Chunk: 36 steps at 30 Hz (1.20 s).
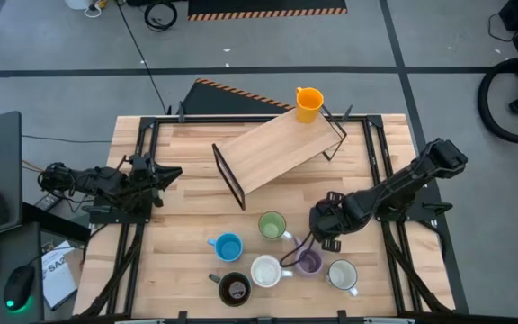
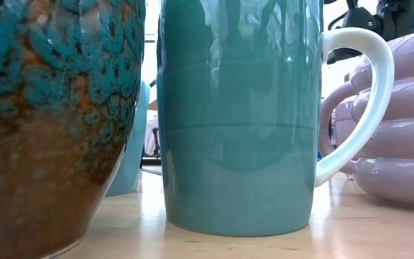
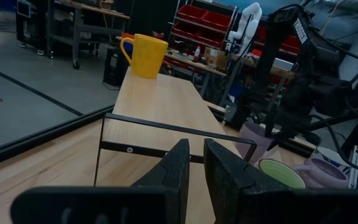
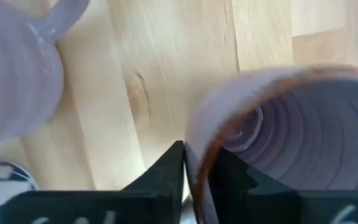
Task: Place coffee mugs
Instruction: Put the top purple mug on the shelf
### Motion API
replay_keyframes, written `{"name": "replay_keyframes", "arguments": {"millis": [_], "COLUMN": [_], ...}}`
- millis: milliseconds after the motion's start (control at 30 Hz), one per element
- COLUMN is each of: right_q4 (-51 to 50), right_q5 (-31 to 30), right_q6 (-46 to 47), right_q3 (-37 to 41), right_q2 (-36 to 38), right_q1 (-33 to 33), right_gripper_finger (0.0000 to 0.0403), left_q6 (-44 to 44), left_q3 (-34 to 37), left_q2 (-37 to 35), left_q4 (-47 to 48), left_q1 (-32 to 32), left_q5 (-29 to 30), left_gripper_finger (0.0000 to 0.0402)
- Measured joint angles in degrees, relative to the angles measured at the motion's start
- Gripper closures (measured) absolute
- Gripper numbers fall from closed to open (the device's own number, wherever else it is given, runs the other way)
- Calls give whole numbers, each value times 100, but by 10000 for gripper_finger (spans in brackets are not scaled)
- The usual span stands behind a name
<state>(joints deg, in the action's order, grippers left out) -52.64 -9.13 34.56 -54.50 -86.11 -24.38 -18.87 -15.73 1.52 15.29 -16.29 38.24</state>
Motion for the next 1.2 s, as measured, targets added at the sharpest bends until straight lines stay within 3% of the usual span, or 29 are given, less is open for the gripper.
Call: {"name": "replay_keyframes", "arguments": {"millis": [167,533,733,1200], "right_q4": [-211,-553,-1531,-2903], "right_q5": [140,383,525,171], "right_q6": [-822,-1534,-1708,-3237], "right_q3": [7,-22,-692,-2216], "right_q2": [92,860,1045,1034], "right_q1": [225,820,1206,2021], "right_gripper_finger": [380,368,376,374], "left_q6": [-1,2,6,19], "left_q3": [0,0,0,0], "left_q2": [0,0,0,0], "left_q4": [0,0,-68,-83], "left_q1": [-1,0,0,-2], "left_q5": [0,0,2,2], "left_gripper_finger": [347,347,347,347]}}
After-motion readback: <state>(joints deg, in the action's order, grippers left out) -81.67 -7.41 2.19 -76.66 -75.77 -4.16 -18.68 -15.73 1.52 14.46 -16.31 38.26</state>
